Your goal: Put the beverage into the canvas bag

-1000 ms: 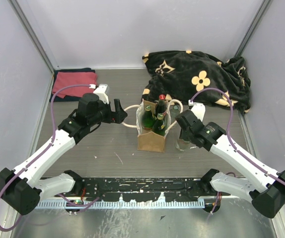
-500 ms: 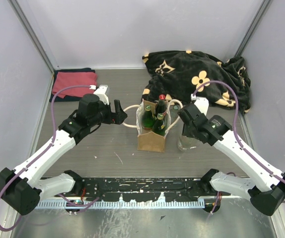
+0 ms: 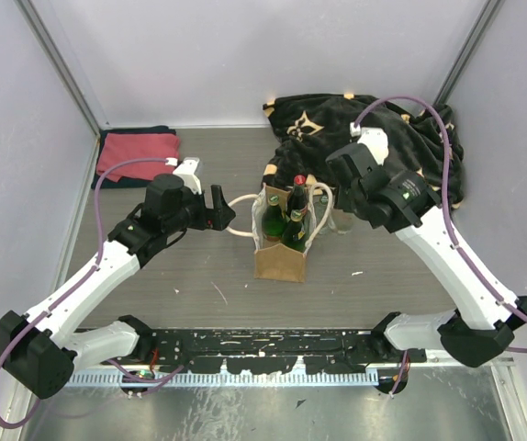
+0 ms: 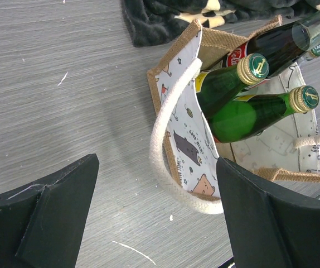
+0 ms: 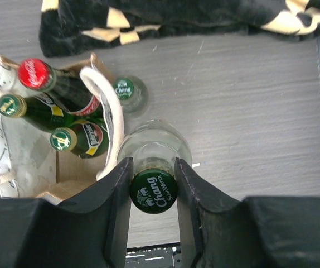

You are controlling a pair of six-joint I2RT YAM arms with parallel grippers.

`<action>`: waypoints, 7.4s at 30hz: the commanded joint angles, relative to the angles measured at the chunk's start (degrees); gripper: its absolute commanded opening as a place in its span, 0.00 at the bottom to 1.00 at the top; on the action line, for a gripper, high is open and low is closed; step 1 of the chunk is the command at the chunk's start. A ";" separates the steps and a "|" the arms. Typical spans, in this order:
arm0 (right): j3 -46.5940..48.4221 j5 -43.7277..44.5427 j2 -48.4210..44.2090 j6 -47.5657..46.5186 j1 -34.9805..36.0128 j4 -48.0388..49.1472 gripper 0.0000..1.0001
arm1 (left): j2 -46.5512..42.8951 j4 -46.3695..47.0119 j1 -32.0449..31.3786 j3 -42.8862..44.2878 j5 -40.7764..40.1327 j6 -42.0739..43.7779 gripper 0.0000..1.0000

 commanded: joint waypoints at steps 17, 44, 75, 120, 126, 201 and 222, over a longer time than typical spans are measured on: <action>41.33 7.17 14.64 -13.78 0.24 -4.56 0.01 | -1.54 -0.33 0.11 0.77 0.47 0.33 0.94; 33.73 -3.79 15.53 -11.04 13.01 9.37 0.01 | -1.76 -0.33 0.06 -0.08 0.23 0.59 0.94; -1.52 -6.64 12.34 -6.66 14.66 31.39 0.01 | -2.20 0.06 0.16 -1.72 0.25 1.03 0.94; -17.99 -7.83 14.60 -9.70 14.76 45.55 0.38 | -3.52 -0.34 0.11 -2.26 0.57 1.62 0.95; -14.72 -7.89 13.85 -10.39 14.70 43.69 0.60 | -3.60 -0.36 0.16 -2.31 0.84 1.64 0.95; 3.57 -30.64 26.76 -17.48 -19.69 6.34 0.47 | -5.96 -0.90 0.09 -3.78 4.74 2.15 0.94; 2.38 -27.62 28.07 -18.01 -18.18 5.56 0.01 | -6.38 -1.20 0.09 -3.43 5.24 2.92 0.94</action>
